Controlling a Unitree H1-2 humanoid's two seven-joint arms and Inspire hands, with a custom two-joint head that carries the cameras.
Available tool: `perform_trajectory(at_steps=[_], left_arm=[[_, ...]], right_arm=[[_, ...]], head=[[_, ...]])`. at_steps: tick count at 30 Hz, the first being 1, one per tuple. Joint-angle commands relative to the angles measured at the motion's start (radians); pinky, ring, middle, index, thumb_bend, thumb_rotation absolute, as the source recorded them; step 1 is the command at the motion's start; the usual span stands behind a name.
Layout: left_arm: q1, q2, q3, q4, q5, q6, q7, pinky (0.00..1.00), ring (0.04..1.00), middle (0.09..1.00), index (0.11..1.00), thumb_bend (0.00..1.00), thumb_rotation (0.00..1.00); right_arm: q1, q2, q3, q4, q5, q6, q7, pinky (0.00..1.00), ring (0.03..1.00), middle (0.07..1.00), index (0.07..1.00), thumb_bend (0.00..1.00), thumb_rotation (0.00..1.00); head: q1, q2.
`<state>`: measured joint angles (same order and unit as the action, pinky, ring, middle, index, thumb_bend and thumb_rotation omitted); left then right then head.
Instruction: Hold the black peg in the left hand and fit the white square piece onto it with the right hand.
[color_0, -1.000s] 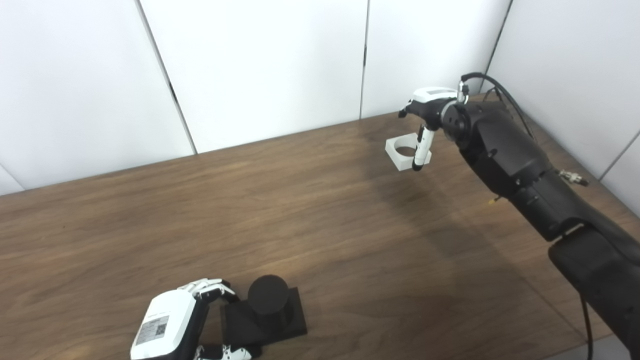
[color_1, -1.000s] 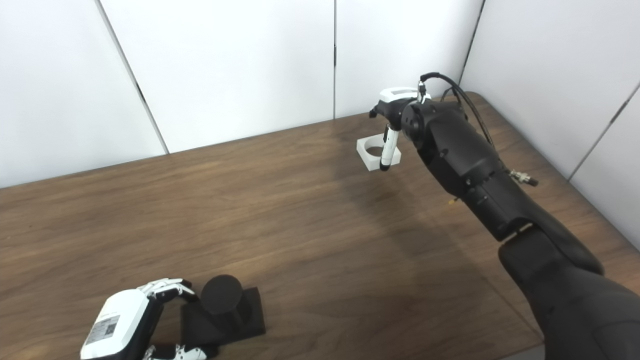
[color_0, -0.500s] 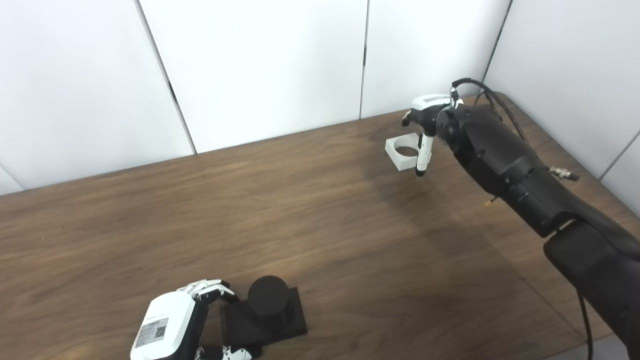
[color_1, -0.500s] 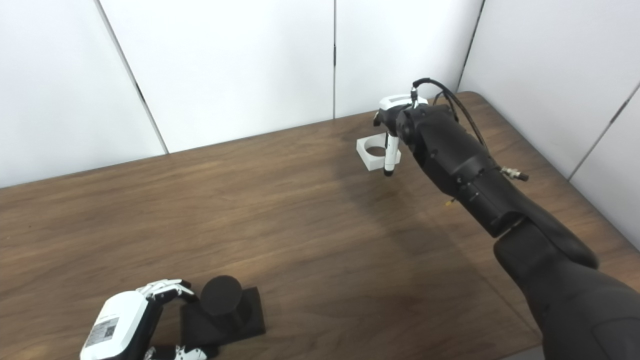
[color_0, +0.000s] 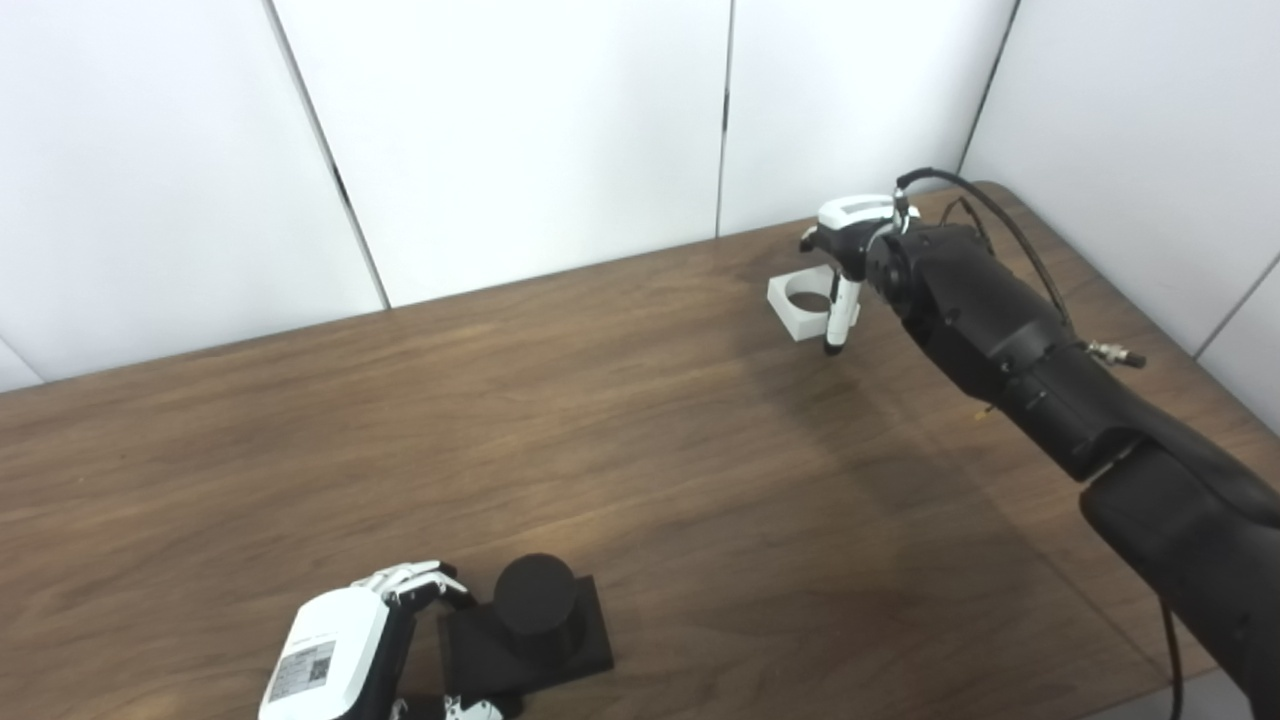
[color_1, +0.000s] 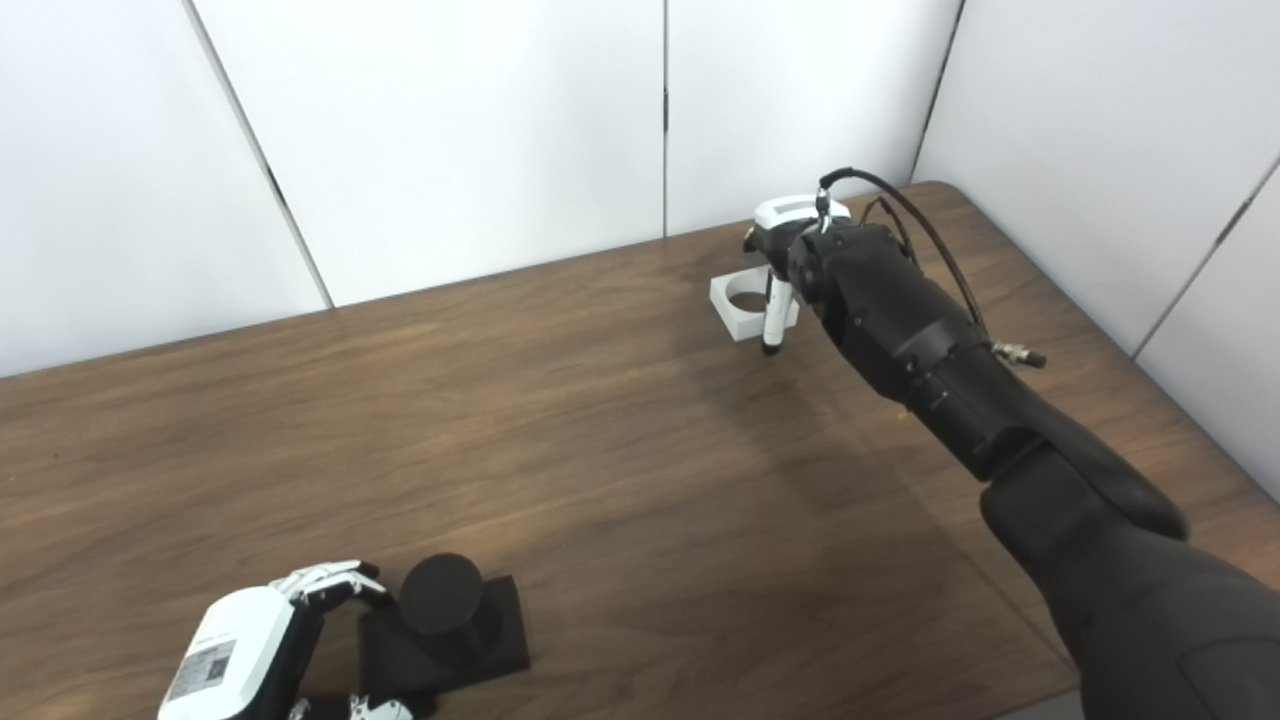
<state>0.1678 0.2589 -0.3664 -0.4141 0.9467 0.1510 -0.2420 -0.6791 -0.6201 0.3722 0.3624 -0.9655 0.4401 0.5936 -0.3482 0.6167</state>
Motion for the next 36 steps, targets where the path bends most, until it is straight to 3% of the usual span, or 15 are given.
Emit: perform_trajectory(at_steps=[1,14,19,36], left_arm=[[0.064,0.012,-0.021,0.028,0.001,0.029,-0.072,0.79,0.821,0.787,0.488,0.52,0.06],[0.063,0.007,-0.025,0.017,0.010,0.047,-0.085,0.78,0.823,0.789,0.489,0.52,0.06],[0.065,0.006,-0.024,0.014,0.004,0.048,-0.083,0.78,0.821,0.788,0.489,0.52,0.06],[0.067,0.000,-0.027,0.007,0.002,0.053,-0.084,0.78,0.824,0.789,0.488,0.52,0.05]], right_arm=[[-0.052,-0.011,-0.005,0.004,0.002,-0.011,-0.041,0.99,1.000,1.000,0.903,0.85,0.14],[-0.053,0.004,0.008,0.036,0.032,-0.046,-0.107,0.98,1.000,0.980,0.837,0.83,0.19],[-0.045,0.000,0.018,0.028,0.034,-0.056,-0.131,0.95,0.983,0.957,0.779,0.81,0.26],[-0.029,-0.008,0.022,0.026,0.043,-0.077,-0.147,0.93,0.967,0.924,0.715,0.79,0.26]], head=[[-0.001,0.001],[0.007,0.006],[0.010,0.007],[0.017,0.015]])
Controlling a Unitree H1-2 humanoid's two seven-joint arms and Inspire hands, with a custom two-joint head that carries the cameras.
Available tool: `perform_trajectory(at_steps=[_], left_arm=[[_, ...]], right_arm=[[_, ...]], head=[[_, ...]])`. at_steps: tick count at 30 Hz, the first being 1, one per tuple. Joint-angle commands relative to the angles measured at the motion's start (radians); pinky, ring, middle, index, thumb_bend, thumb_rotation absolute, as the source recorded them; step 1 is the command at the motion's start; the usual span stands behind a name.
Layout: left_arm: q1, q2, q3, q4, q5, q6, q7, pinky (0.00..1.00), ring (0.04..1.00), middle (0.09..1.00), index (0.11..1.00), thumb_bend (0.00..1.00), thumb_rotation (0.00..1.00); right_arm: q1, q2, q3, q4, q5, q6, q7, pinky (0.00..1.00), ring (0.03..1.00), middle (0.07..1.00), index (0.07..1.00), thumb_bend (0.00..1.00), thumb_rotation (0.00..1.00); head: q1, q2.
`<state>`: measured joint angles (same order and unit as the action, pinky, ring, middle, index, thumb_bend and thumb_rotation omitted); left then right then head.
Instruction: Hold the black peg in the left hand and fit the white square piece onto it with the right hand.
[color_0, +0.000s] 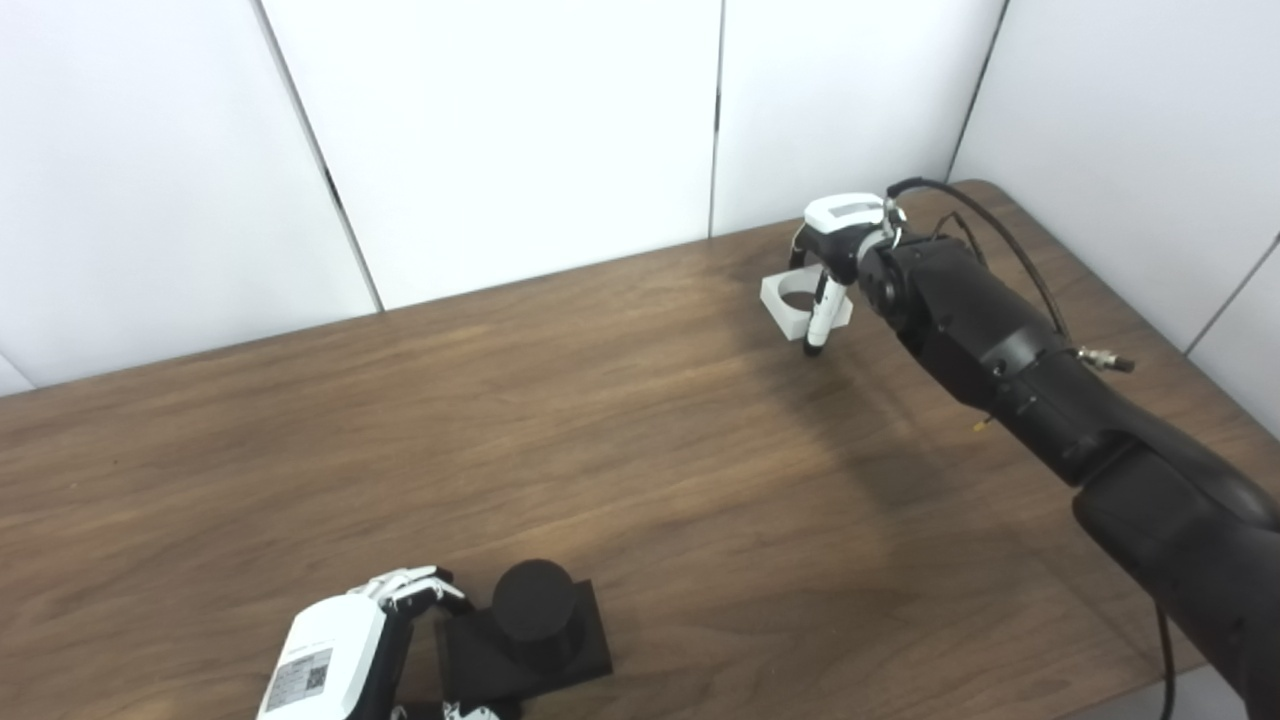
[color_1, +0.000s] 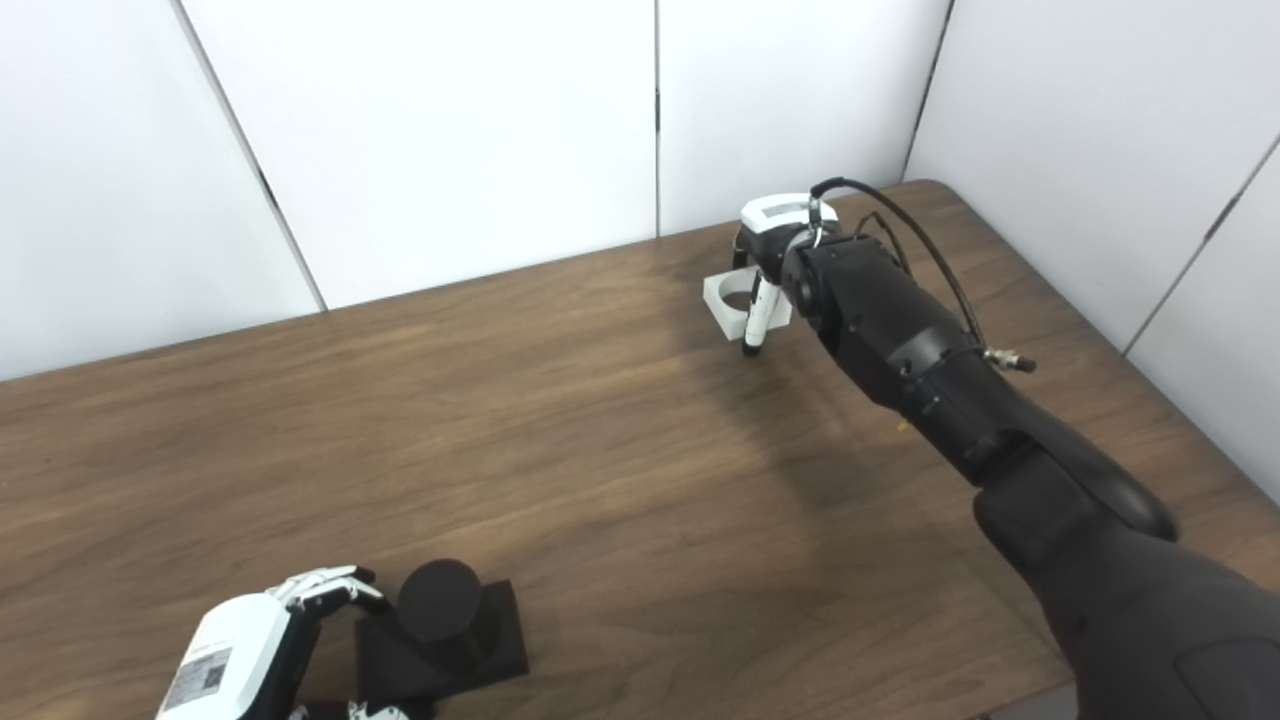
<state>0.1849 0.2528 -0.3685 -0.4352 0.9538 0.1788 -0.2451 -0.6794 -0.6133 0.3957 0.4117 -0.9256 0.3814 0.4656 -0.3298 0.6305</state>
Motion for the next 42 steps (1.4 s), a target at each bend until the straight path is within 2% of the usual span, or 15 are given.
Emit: perform_trajectory(at_steps=[1,8,9,10,12,27,33,35,38,42], left_arm=[[0.050,0.006,-0.026,0.028,-0.004,0.026,-0.081,0.78,0.824,0.789,0.488,0.52,0.05],[0.051,0.007,-0.029,0.021,-0.001,0.025,-0.082,0.77,0.822,0.788,0.488,0.52,0.05],[0.051,0.007,-0.030,0.019,0.001,0.027,-0.085,0.77,0.823,0.789,0.489,0.52,0.05],[0.051,0.007,-0.030,0.019,0.002,0.029,-0.086,0.77,0.823,0.789,0.489,0.52,0.05],[0.050,0.006,-0.031,0.017,0.004,0.037,-0.093,0.77,0.825,0.790,0.489,0.52,0.05],[0.050,-0.004,-0.040,0.013,0.016,0.040,-0.094,0.77,0.826,0.791,0.489,0.52,0.05],[0.055,-0.025,-0.054,0.002,0.050,0.054,-0.106,0.77,0.829,0.792,0.489,0.52,0.05],[0.057,-0.036,-0.060,-0.003,0.063,0.060,-0.112,0.77,0.829,0.793,0.489,0.52,0.05],[0.057,-0.052,-0.067,-0.006,0.078,0.070,-0.117,0.78,0.830,0.795,0.489,0.52,0.05],[0.054,-0.072,-0.074,0.001,0.095,0.077,-0.123,0.78,0.832,0.798,0.489,0.52,0.06]], right_arm=[[-0.029,-0.015,-0.002,-0.023,0.003,-0.018,-0.021,0.93,0.967,0.922,0.712,0.79,0.26],[-0.021,-0.017,-0.014,-0.030,0.023,-0.032,-0.037,0.91,0.945,0.898,0.644,0.78,0.21],[-0.019,-0.017,-0.016,-0.031,0.028,-0.035,-0.039,0.91,0.942,0.891,0.555,0.63,0.17],[-0.019,-0.018,-0.018,-0.032,0.031,-0.036,-0.040,0.91,0.940,0.887,0.525,0.58,0.16],[-0.017,-0.019,-0.022,-0.033,0.039,-0.042,-0.044,0.90,0.938,0.882,0.501,0.54,0.15],[0.008,-0.037,-0.039,-0.051,0.065,-0.086,-0.071,0.86,0.914,0.843,0.487,0.52,0.14],[0.090,-0.072,-0.080,-0.207,0.110,-0.143,-0.094,0.88,0.898,0.818,0.487,0.52,0.14],[0.118,-0.087,-0.096,-0.269,0.129,-0.165,-0.088,0.89,0.897,0.814,0.487,0.52,0.13],[0.152,-0.114,-0.114,-0.369,0.142,-0.183,-0.057,0.89,0.901,0.816,0.487,0.52,0.13],[0.188,-0.138,-0.137,-0.511,0.168,-0.187,0.003,0.90,0.908,0.821,0.487,0.52,0.13]], head=[[-0.001,0.001],[0.001,0.002],[0.001,0.003],[0.001,0.003],[0.000,0.004],[0.025,0.016],[0.080,0.043],[0.120,0.059],[0.164,0.076],[0.187,0.089]])
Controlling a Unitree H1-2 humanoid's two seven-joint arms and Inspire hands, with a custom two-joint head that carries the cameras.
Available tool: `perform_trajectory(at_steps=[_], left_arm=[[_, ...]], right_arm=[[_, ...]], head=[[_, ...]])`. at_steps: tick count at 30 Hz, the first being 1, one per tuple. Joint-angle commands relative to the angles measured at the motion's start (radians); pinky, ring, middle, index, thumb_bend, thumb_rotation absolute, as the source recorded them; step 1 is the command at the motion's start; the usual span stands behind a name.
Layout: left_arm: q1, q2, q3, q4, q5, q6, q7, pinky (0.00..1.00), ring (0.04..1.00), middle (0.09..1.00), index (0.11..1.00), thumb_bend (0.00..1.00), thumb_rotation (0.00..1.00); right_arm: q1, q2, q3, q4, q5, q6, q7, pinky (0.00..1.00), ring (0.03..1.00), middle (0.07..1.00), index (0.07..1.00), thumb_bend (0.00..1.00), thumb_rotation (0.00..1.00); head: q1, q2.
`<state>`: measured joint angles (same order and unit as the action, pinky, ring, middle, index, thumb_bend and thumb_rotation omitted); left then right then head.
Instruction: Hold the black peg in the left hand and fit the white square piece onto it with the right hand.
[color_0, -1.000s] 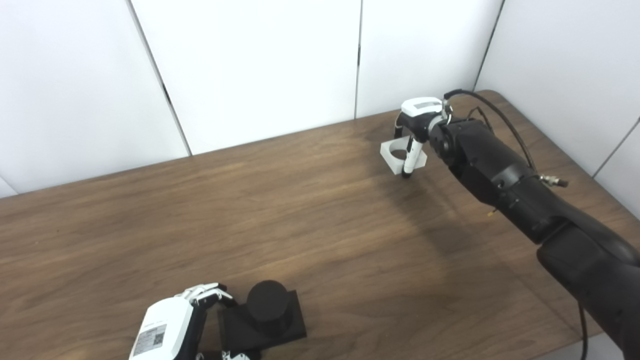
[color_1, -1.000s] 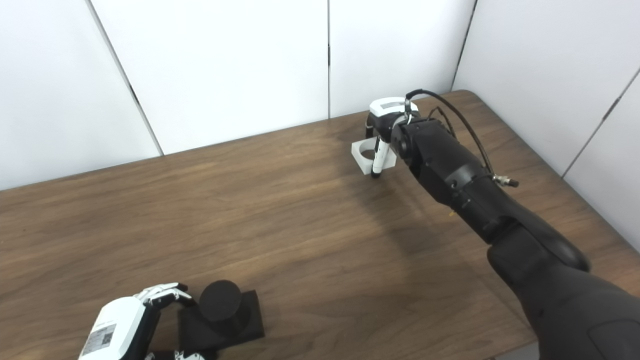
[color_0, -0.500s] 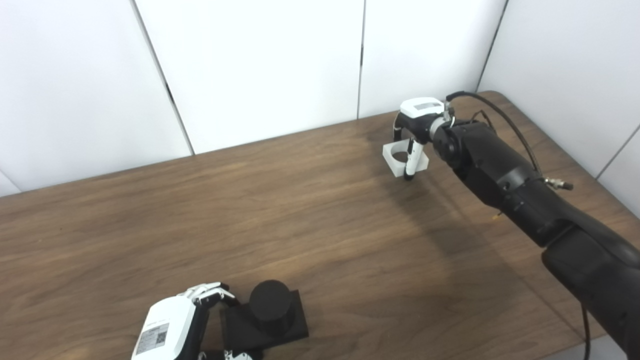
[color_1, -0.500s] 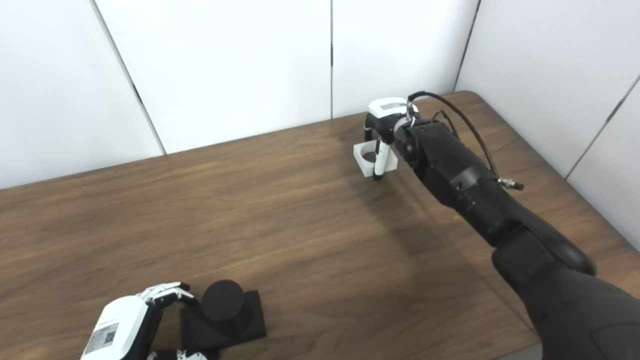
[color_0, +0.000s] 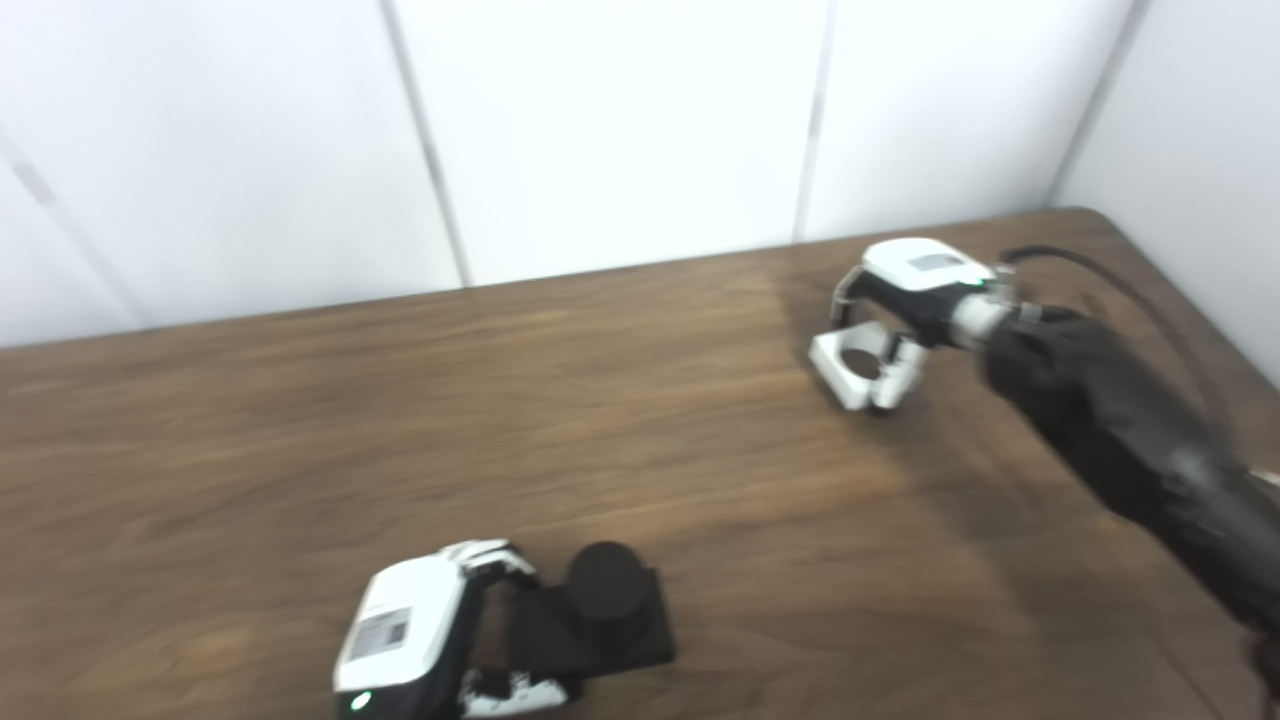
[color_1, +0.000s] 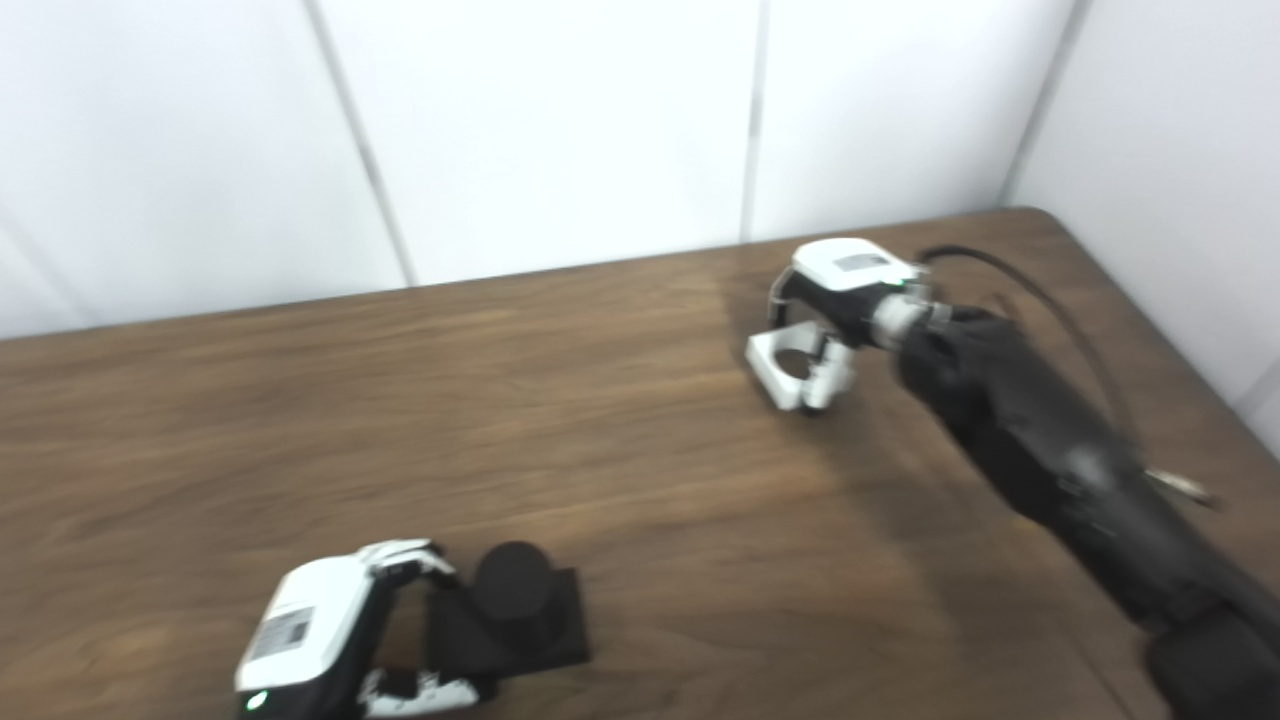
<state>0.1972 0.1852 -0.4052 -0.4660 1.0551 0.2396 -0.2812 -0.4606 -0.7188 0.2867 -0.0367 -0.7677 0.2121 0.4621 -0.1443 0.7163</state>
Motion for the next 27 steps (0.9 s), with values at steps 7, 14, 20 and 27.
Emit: perform_trajectory(at_steps=[7,14,20,27], left_arm=[[0.030,-0.021,-0.046,0.046,0.010,0.028,-0.094,0.79,0.835,0.802,0.490,0.52,0.06],[0.024,-0.026,-0.049,0.048,0.011,0.038,-0.096,0.79,0.836,0.804,0.489,0.52,0.06],[0.022,-0.029,-0.049,0.053,0.015,0.035,-0.087,0.77,0.830,0.800,0.489,0.52,0.06],[0.013,-0.030,-0.048,0.053,0.017,0.039,-0.100,0.77,0.833,0.803,0.490,0.52,0.06]], right_arm=[[-0.011,-0.012,-0.038,-0.280,0.040,0.018,0.126,0.90,0.899,0.816,0.487,0.52,0.14],[0.013,0.054,-0.027,-0.429,0.043,-0.006,0.179,0.87,0.887,0.803,0.486,0.52,0.13],[0.031,0.103,-0.024,-0.534,0.026,0.004,0.224,0.89,0.880,0.793,0.485,0.52,0.14],[0.019,0.140,-0.020,-0.661,0.029,0.023,0.326,0.91,0.885,0.791,0.485,0.52,0.14]], head=[[0.016,0.020],[0.005,0.031],[0.004,0.042],[0.006,0.064]])
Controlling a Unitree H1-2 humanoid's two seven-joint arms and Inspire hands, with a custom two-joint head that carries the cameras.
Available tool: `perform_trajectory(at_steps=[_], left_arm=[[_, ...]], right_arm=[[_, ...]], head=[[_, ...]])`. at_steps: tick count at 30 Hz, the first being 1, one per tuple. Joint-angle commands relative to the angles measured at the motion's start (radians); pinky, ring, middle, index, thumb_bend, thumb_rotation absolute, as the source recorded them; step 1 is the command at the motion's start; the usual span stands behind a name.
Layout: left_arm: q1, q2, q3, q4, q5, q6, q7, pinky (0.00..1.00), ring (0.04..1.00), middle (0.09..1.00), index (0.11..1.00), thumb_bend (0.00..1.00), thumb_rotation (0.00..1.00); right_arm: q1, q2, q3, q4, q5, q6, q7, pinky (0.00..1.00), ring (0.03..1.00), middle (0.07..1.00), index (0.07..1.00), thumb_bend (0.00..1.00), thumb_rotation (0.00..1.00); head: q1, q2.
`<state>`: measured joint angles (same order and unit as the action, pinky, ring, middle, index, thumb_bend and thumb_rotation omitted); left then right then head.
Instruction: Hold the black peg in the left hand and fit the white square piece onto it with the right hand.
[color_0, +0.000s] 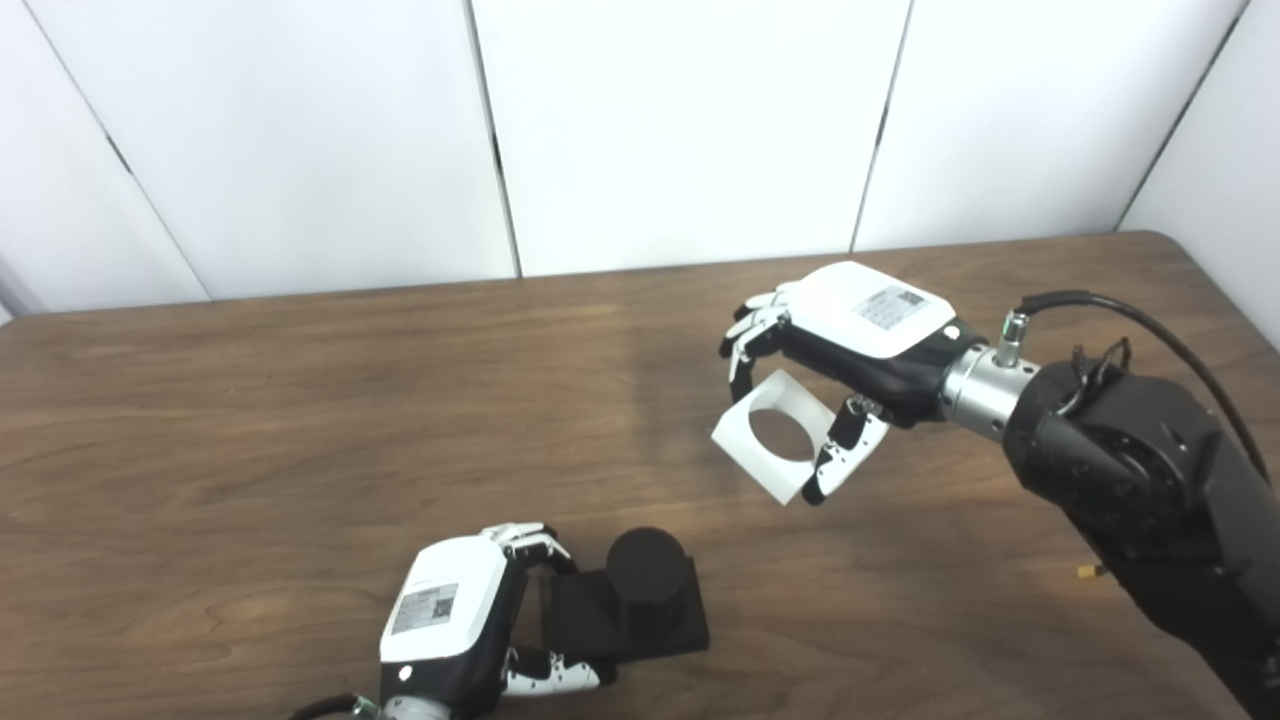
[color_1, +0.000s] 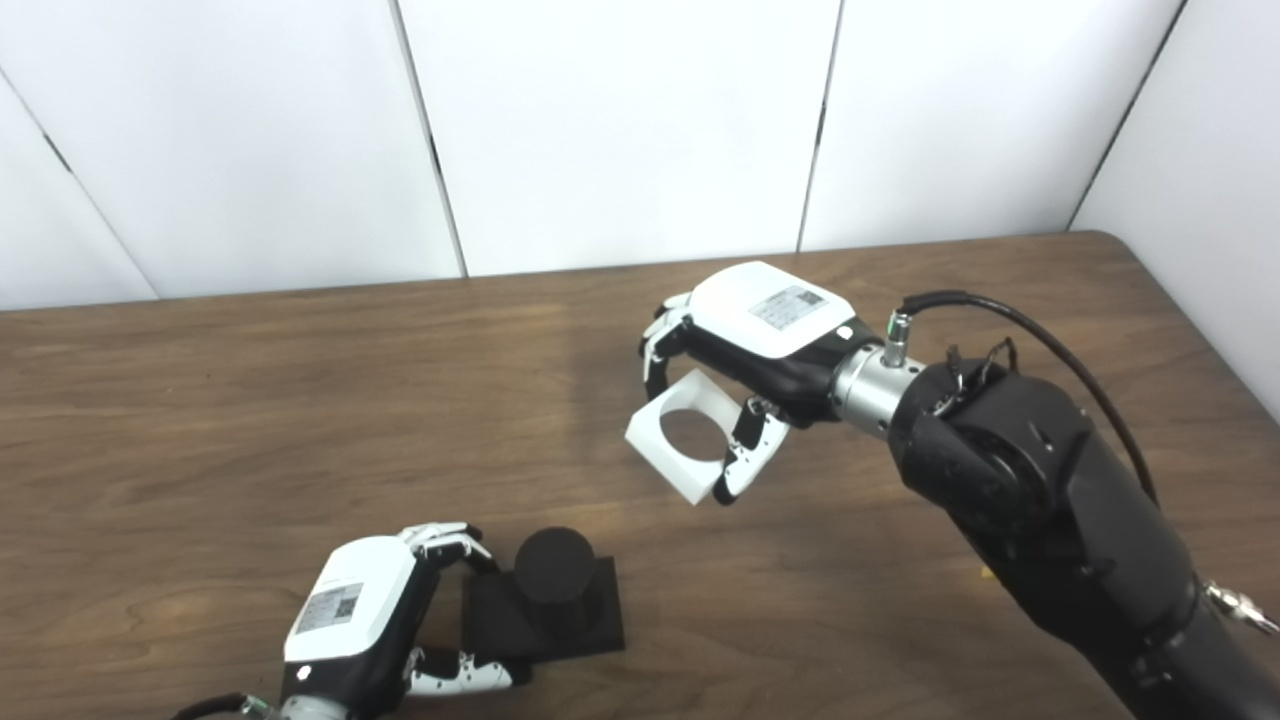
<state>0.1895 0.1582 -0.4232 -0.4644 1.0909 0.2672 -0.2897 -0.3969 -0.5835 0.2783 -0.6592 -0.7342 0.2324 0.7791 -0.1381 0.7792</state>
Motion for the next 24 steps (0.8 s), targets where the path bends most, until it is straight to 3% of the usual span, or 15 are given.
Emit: perform_trajectory(at_steps=[1,9,24], left_arm=[[0.019,-0.003,-0.030,0.050,-0.019,0.012,-0.094,0.77,0.833,0.803,0.490,0.52,0.06],[0.009,-0.011,-0.027,0.050,-0.017,0.023,-0.104,0.77,0.832,0.805,0.490,0.52,0.06],[-0.013,-0.021,-0.032,0.054,-0.002,0.028,-0.129,0.75,0.827,0.806,0.490,0.52,0.06]], right_arm=[[-0.052,0.011,-0.008,-0.050,-0.004,0.000,0.022,0.91,0.884,0.790,0.485,0.52,0.14],[-0.109,0.080,0.011,-0.126,-0.026,0.024,0.149,0.92,0.887,0.788,0.484,0.52,0.14],[-0.169,0.181,0.076,-0.157,-0.068,0.019,0.338,0.94,0.908,0.789,0.484,0.53,0.14]], head=[[0.000,0.009],[0.005,0.036],[0.026,0.077]])
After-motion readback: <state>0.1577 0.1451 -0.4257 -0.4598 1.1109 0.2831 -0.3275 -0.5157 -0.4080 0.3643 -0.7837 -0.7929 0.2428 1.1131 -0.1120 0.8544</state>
